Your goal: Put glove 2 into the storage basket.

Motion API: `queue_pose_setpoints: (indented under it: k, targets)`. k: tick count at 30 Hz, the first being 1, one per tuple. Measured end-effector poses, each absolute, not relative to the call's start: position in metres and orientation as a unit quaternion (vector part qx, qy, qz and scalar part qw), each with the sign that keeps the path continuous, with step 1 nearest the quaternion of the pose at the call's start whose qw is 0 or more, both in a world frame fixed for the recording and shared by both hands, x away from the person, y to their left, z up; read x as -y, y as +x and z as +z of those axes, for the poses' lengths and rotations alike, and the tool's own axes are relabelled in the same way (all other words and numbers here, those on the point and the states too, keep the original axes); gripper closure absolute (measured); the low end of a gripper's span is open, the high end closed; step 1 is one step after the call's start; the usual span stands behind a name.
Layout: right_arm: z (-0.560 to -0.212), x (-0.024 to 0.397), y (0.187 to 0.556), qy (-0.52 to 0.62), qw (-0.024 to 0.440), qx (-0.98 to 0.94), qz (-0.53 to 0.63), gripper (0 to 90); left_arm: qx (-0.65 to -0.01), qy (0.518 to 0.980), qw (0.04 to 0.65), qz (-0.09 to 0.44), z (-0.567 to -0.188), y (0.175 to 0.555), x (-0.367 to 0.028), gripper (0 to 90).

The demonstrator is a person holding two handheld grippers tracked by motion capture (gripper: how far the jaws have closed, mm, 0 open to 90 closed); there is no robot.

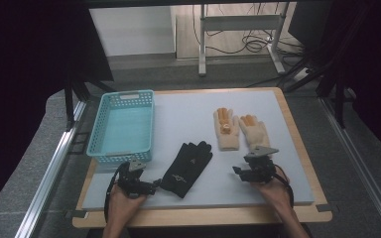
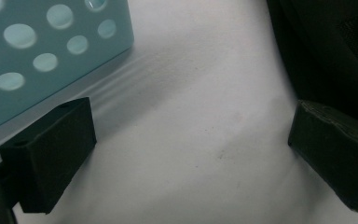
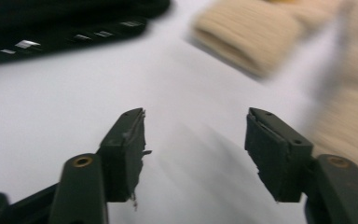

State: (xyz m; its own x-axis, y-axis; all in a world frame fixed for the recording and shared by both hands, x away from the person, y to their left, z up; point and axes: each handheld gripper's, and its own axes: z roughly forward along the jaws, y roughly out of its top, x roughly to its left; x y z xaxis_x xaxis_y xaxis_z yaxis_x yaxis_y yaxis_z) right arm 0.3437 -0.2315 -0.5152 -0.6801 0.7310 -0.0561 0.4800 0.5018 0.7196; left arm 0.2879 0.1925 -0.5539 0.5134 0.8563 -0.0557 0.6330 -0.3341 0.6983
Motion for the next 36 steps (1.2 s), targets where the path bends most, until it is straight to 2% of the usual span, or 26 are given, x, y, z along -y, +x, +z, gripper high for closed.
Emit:
queue_pose_setpoints:
  k: [7, 18, 25, 36]
  targets:
    - [-0.522, 0.263, 0.347, 0.396, 0.191, -0.829, 0.346, 30.3, -0.466, 0.799, 0.344, 0.161, -0.553, 0.288, -0.194, 2.0]
    - [-0.530, 0.266, 0.346, 0.398, 0.199, -0.823, 0.352, 26.2, -0.462, 0.804, 0.337, 0.162, -0.550, 0.282, -0.204, 4.9]
    - [-0.530, 0.266, 0.346, 0.398, 0.200, -0.823, 0.352, 26.0, -0.462, 0.788, 0.381, 0.146, -0.538, 0.275, -0.211, 6.6]
    - [-0.531, 0.266, 0.346, 0.399, 0.201, -0.822, 0.352, 25.4, -0.432, 0.809, 0.382, 0.113, -0.505, 0.282, -0.163, 1.9]
